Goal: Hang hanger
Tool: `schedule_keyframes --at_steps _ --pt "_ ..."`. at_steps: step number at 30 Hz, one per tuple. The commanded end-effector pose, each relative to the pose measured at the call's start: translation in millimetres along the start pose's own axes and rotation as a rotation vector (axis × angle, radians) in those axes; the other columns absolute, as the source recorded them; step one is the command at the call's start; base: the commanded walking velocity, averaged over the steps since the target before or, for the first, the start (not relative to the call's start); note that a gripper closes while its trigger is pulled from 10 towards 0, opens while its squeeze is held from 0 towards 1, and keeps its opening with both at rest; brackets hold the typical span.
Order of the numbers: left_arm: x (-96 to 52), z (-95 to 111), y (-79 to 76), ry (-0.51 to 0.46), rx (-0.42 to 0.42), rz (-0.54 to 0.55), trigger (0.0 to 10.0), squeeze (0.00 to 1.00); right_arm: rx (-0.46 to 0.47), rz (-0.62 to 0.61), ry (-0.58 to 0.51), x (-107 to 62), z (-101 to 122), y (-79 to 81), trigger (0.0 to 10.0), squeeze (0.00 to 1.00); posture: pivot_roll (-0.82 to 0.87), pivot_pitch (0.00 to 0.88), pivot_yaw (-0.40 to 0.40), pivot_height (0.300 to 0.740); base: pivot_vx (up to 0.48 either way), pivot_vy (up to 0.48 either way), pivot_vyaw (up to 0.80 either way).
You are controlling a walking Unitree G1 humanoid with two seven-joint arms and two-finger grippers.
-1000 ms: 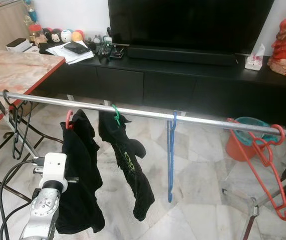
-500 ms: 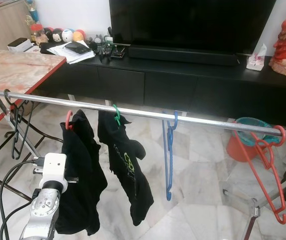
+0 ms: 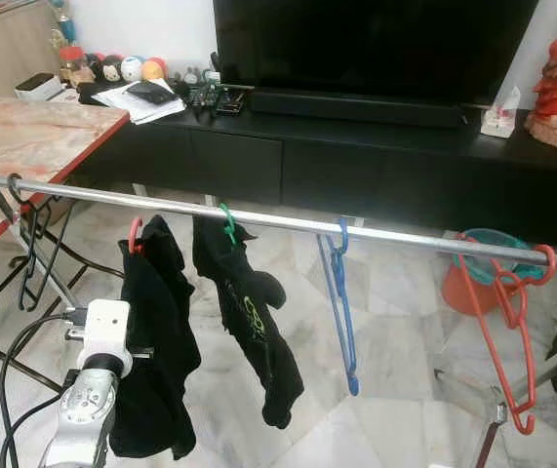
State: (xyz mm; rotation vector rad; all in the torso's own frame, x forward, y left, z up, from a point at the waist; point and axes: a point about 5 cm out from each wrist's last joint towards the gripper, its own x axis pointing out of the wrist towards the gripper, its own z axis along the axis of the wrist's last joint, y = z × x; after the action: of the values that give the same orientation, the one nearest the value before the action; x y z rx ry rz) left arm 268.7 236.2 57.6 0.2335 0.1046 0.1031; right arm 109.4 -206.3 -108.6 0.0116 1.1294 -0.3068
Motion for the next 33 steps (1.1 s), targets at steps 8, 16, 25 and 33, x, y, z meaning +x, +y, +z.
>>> schedule_keyframes --at_steps 8,16,25,33 --pt "-1.2 4.2 3.6 -0.024 -0.015 0.016 10.0 0.00 -0.028 0.031 0.008 -0.6 -2.7 4.8 10.0 0.00 -0.11 0.000 0.018 0.740 0.000 0.404 0.19" --pt "-1.7 4.3 3.2 -0.025 -0.014 0.015 10.0 0.00 -0.030 0.031 0.010 -0.7 -3.7 3.4 10.0 0.00 -0.11 0.000 0.016 0.740 0.000 0.374 0.79" --pt "-1.4 4.7 2.7 -0.027 -0.015 0.011 10.0 0.00 -0.023 0.029 0.019 -0.8 -5.3 2.8 10.0 0.00 -0.11 0.000 0.017 0.740 0.000 0.332 0.52" --pt "-1.2 4.9 2.2 -0.027 -0.014 0.009 10.0 0.00 -0.009 0.029 0.015 -0.9 -5.2 2.6 10.0 0.00 -0.11 0.000 0.016 0.740 0.000 0.325 0.00"
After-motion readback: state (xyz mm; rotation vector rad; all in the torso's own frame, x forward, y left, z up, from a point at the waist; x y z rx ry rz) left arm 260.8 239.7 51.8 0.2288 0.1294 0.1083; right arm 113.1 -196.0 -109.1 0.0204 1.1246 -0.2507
